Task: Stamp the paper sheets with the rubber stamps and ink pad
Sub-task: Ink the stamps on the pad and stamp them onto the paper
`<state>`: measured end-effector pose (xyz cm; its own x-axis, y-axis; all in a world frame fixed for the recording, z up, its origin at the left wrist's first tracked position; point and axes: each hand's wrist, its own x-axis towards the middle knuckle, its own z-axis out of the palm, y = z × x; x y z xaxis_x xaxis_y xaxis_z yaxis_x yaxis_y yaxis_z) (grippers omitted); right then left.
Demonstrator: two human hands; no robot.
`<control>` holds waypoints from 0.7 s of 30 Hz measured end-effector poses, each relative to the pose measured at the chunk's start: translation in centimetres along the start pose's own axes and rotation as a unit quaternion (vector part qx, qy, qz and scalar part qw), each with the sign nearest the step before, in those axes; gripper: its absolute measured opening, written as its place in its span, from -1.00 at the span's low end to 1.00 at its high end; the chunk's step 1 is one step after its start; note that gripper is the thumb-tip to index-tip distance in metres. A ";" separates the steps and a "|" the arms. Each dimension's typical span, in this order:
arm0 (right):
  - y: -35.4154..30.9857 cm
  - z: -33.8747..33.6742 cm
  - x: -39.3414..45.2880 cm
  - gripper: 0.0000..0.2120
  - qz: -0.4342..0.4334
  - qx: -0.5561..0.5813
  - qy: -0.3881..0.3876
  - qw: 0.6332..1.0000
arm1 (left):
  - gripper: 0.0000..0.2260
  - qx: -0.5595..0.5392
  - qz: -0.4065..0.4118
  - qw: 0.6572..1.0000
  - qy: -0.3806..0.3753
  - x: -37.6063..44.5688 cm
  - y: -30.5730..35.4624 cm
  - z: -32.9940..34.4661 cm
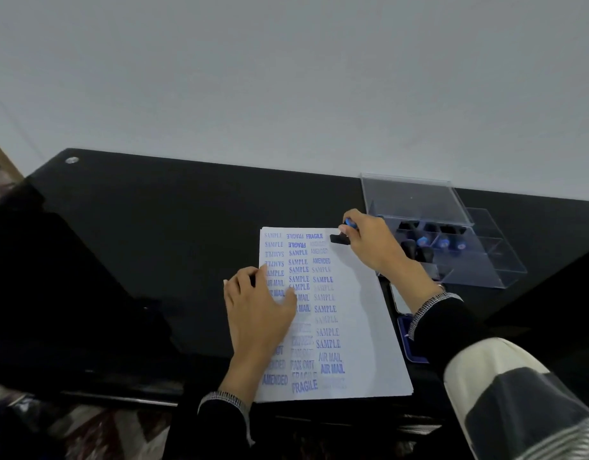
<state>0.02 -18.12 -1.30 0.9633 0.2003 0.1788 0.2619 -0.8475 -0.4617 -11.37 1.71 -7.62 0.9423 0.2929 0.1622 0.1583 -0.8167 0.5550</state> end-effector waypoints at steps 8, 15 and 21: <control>0.0 0.3 0.0 -0.85 -0.018 -0.049 -0.012 0.999 | -0.40 -0.001 -0.009 1.000 -0.008 -0.1 0.2 -0.2; -0.1 0.5 0.0 -0.81 -0.020 -0.073 -0.013 0.997 | -0.40 0.007 -0.007 1.000 -0.007 0.0 0.2 -0.2; 0.0 0.7 0.1 -0.81 -0.024 -0.091 -0.018 0.995 | -0.40 0.011 -0.007 1.000 -0.008 0.0 0.2 -0.2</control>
<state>0.10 -17.73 -1.87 0.9522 0.2570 0.1648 0.2957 -0.9107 -0.2883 -11.40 1.59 -7.34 0.9443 0.2973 0.1410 0.1787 -0.8233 0.5387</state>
